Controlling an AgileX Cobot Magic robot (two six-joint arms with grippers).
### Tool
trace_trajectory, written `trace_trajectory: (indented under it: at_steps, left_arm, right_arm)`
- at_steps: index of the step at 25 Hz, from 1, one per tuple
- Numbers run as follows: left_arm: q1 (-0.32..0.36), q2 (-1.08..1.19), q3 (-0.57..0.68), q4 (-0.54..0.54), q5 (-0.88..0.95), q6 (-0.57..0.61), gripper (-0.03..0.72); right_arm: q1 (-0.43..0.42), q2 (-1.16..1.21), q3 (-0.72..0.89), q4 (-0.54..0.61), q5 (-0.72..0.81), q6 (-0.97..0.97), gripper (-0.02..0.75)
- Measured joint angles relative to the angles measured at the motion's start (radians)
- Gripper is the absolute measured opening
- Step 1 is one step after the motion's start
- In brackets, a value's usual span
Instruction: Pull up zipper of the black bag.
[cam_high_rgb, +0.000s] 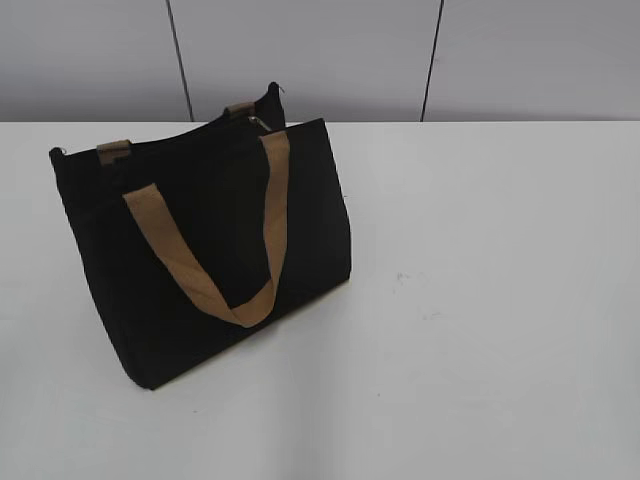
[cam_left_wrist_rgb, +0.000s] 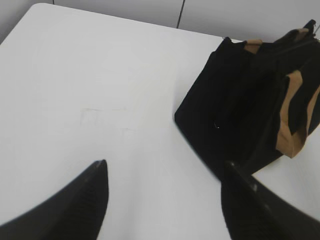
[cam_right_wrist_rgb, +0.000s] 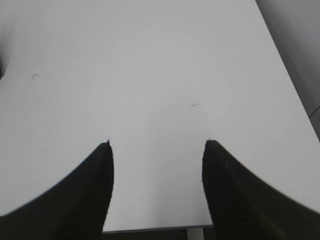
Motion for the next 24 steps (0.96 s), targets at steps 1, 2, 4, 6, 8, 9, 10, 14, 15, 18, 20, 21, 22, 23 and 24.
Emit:
trace_trajectory:
  at_steps: [1, 2, 4, 6, 8, 9, 10, 14, 15, 18, 20, 21, 22, 23, 24]
  left_arm:
    - [0.008, 0.000, 0.000, 0.000, 0.000, 0.000, 0.529]
    - [0.012, 0.000, 0.000, -0.001, 0.000, 0.000, 0.529]
    - [0.019, 0.000, 0.000, -0.001, 0.000, 0.000, 0.529]
    - [0.021, 0.000, 0.000, -0.008, 0.000, 0.000, 0.529]
    - [0.021, 0.000, 0.000, -0.008, 0.000, 0.000, 0.529]
    - [0.021, 0.000, 0.000, -0.001, 0.000, 0.000, 0.529]
    - [0.021, 0.000, 0.000, -0.001, 0.000, 0.000, 0.529]
    - [0.021, 0.000, 0.000, -0.001, 0.000, 0.000, 0.529]
    - [0.021, 0.000, 0.000, -0.001, 0.000, 0.000, 0.529]
    - [0.021, 0.000, 0.000, -0.008, 0.000, 0.000, 0.529]
    - [0.021, 0.000, 0.000, -0.001, 0.000, 0.000, 0.529]
    - [0.021, 0.000, 0.000, -0.008, 0.000, 0.000, 0.529]
    - [0.021, 0.000, 0.000, -0.008, 0.000, 0.000, 0.529]
    - [0.021, 0.000, 0.000, -0.001, 0.000, 0.000, 0.529]
    - [0.021, 0.000, 0.000, -0.001, 0.000, 0.000, 0.529]
  right_arm:
    - [-0.019, 0.000, 0.000, 0.000, 0.000, 0.000, 0.443]
    - [-0.041, 0.000, 0.000, 0.000, 0.000, 0.000, 0.443]
    - [-0.083, 0.000, 0.000, 0.000, 0.000, 0.000, 0.443]
    - [-0.116, 0.000, 0.001, 0.000, 0.000, 0.000, 0.443]
    - [-0.131, 0.000, 0.001, 0.000, 0.000, 0.000, 0.443]
    - [-0.135, 0.000, 0.001, 0.000, 0.000, 0.000, 0.443]
    - [-0.136, 0.000, 0.001, 0.000, 0.000, 0.000, 0.443]
    - [-0.137, 0.000, 0.001, 0.000, 0.000, 0.000, 0.443]
    - [-0.137, 0.000, 0.001, 0.000, 0.000, 0.000, 0.443]
    - [-0.137, 0.000, 0.001, 0.000, 0.000, 0.000, 0.443]
    - [-0.137, 0.000, 0.001, 0.000, 0.000, 0.000, 0.443]
    - [-0.137, 0.000, 0.001, 0.000, 0.000, 0.000, 0.443]
    - [-0.137, 0.000, 0.001, 0.000, 0.000, 0.000, 0.443]
    - [-0.137, 0.000, 0.001, 0.000, 0.000, 0.000, 0.443]
    - [-0.137, 0.000, 0.001, 0.000, 0.000, 0.000, 0.443]
